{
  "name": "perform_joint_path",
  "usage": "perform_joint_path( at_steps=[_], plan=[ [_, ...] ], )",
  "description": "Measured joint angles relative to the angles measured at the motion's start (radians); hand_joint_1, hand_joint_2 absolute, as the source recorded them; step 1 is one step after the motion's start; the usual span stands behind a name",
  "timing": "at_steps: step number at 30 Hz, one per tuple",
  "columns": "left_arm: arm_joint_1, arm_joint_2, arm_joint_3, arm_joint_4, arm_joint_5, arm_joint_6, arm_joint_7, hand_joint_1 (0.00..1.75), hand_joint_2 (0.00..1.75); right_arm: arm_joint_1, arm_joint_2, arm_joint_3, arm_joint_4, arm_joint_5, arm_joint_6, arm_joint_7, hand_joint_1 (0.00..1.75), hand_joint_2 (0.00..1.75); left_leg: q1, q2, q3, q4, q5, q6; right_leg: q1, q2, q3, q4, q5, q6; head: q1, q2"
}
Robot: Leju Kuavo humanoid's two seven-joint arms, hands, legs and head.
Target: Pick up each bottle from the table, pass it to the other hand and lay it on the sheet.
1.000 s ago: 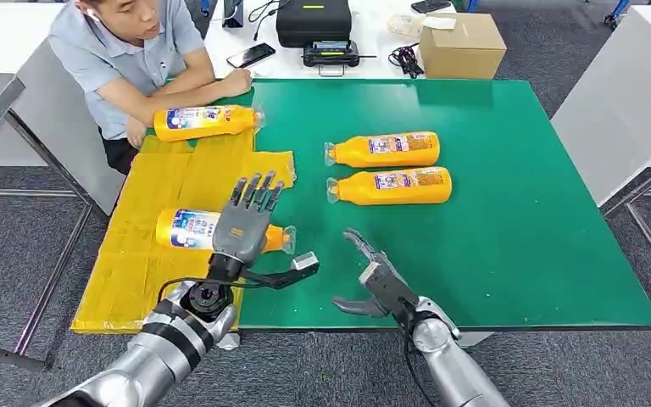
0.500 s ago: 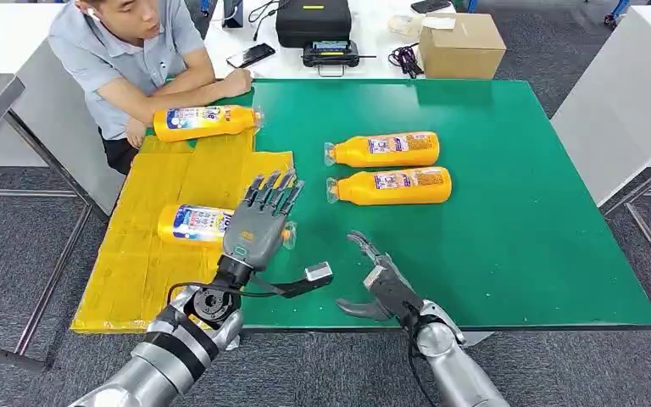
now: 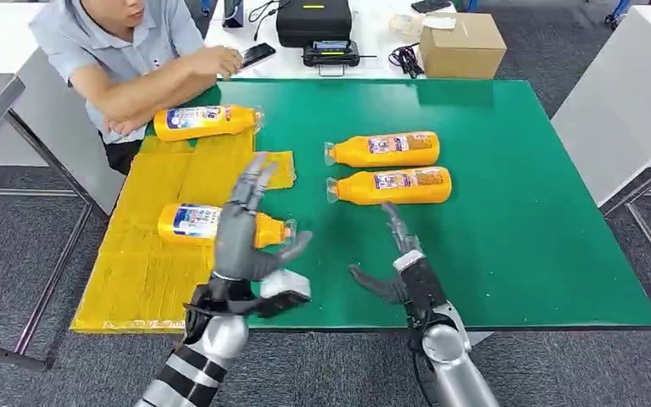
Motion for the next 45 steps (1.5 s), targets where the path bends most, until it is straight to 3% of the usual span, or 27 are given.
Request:
perform_joint_path(
  at_steps=[2,9,14,19,26,27,28,29,30,31,33,34,39,41,42,43,45],
  plan=[
    [0.02,-0.012,0.003,0.0,0.092,0.0,-0.032,0.0,1.75,0.018,0.02,-0.005,-0.031,0.02,-0.084,0.021,0.0,1.75,0.001,0.001,0.0,0.0,0.0,0.0,0.0,0.0,0.0,0.0,0.0,0.0,0.0,0.0],
    [0.029,-0.02,0.01,0.006,0.202,0.0,-0.063,0.0,1.75,0.041,0.046,-0.015,-0.077,0.033,-0.14,0.001,0.0,1.75,0.0,0.001,0.001,0.0,0.0,0.0,0.0,0.0,0.0,0.0,0.0,0.0,0.0,0.0],
    [0.022,-0.022,-0.019,0.027,0.27,-0.002,-0.06,0.0,1.75,0.047,0.045,-0.013,-0.106,0.176,-0.292,-0.05,0.0,1.75,0.0,0.001,0.0,0.0,0.0,0.0,0.0,0.0,0.0,0.0,0.0,0.0,0.0,0.0],
    [0.022,-0.021,-0.047,0.037,0.399,-0.002,-0.046,0.0,1.75,0.055,0.036,-0.001,-0.107,0.197,-0.267,0.018,0.0,1.75,0.0,0.0,0.0,0.0,0.0,0.0,0.0,0.0,0.0,0.0,0.0,0.0,0.0,0.0],
    [0.03,-0.008,-0.111,0.037,0.433,-0.005,-0.036,0.0,1.75,0.058,0.003,0.005,-0.107,0.155,-0.199,0.025,0.0,1.75,0.0,0.0,0.0,0.0,0.0,0.0,0.0,0.0,0.0,0.0,0.0,0.0,0.0,0.0],
    [0.031,-0.008,-0.115,0.037,0.433,-0.005,-0.036,0.0,0.0,0.058,0.0,0.005,-0.107,0.153,-0.196,0.025,0.0,1.75,0.0,0.0,0.0,0.0,0.0,0.0,0.0,0.0,0.0,0.0,0.0,0.0,0.0,0.0],
    [0.031,-0.007,-0.117,0.037,0.433,-0.005,-0.035,0.0,0.0,0.058,-0.001,0.005,-0.107,0.149,-0.192,0.025,0.0,1.75,0.0,0.0,0.0,0.0,0.0,0.0,0.0,0.0,0.0,0.0,0.0,0.0,0.0,0.0],
    [0.032,-0.005,-0.122,0.037,0.433,-0.003,-0.035,0.0,0.0,0.059,-0.003,0.005,-0.107,0.134,-0.179,0.025,0.0,0.0,0.0,0.0,0.0,0.0,0.0,0.0,0.0,0.0,0.0,0.0,0.0,0.0,0.0,0.0],
    [0.035,-0.004,-0.125,0.037,0.437,-0.003,-0.034,0.0,0.0,0.061,-0.003,0.004,-0.107,0.117,-0.162,0.025,0.0,0.0,0.0,0.0,0.0,0.0,0.0,0.0,0.0,0.0,0.0,0.0,0.0,0.0,0.0,0.0],
    [0.038,-0.004,-0.13,0.037,0.461,-0.005,-0.031,0.0,0.0,0.064,-0.003,0.003,-0.107,0.081,-0.129,0.029,0.0,1.75,0.0,0.0,0.0,0.0,0.0,0.0,0.0,0.0,0.0,0.0,0.0,0.0,0.0,0.0],
    [0.044,0.0,-0.141,0.037,0.532,-0.016,-0.024,0.0,0.0,0.078,-0.003,0.001,-0.107,0.041,-0.096,0.035,0.0,1.75,0.0,0.0,0.0,0.0,0.0,0.0,0.0,0.0,0.0,0.0,0.0,0.0,0.0,0.0],
    [0.047,0.001,-0.152,0.037,0.59,-0.021,-0.025,0.0,1.75,0.087,-0.002,0.001,-0.107,0.053,-0.114,0.036,0.0,1.75,0.0,0.0,0.0,0.0,0.0,0.0,0.0,0.0,0.0,0.0,0.0,0.0,0.0,0.0],
    [0.048,0.002,-0.156,0.037,0.604,-0.021,-0.026,0.0,1.75,0.09,-0.001,0.001,-0.107,0.059,-0.122,0.037,0.0,1.75,0.0,0.0,0.0,0.0,0.0,0.0,0.0,0.0,0.0,0.0,0.0,0.0,0.0,0.0],
    [0.052,0.007,-0.174,0.038,0.641,-0.014,-0.03,0.0,1.75,0.099,-0.001,0.001,-0.107,0.104,-0.176,0.05,0.0,1.75,0.0,0.0,0.0,0.0,0.0,0.0,0.0,0.0,0.0,0.0,0.0,0.0,0.0,0.0],
    [0.057,0.015,-0.206,0.037,0.725,-0.066,-0.016,0.0,1.75,0.104,-0.011,0.008,-0.104,0.417,-0.384,0.074,0.0,1.75,0.0,0.0,0.0,0.0,0.0,0.0,0.0,0.0,0.0,0.0,0.0,0.0,0.0,0.0],
    [0.063,0.024,-0.238,0.023,0.781,-0.116,0.003,0.0,1.75,0.097,-0.041,0.021,-0.087,0.571,-0.424,0.12,0.0,1.75,0.0,0.0,0.0,0.0,0.0,0.0,0.0,0.0,0.0,0.0,0.0,0.0,0.0,0.0],
    [0.067,0.03,-0.251,0.015,0.792,-0.126,0.005,0.0,1.75,0.097,-0.058,0.027,-0.077,0.581,-0.424,0.13,0.0,1.75,0.0,0.0,0.0,0.0,0.0,0.0,0.0,0.0,0.0,0.0,0.0,0.0,0.001,0.0]
  ],
)
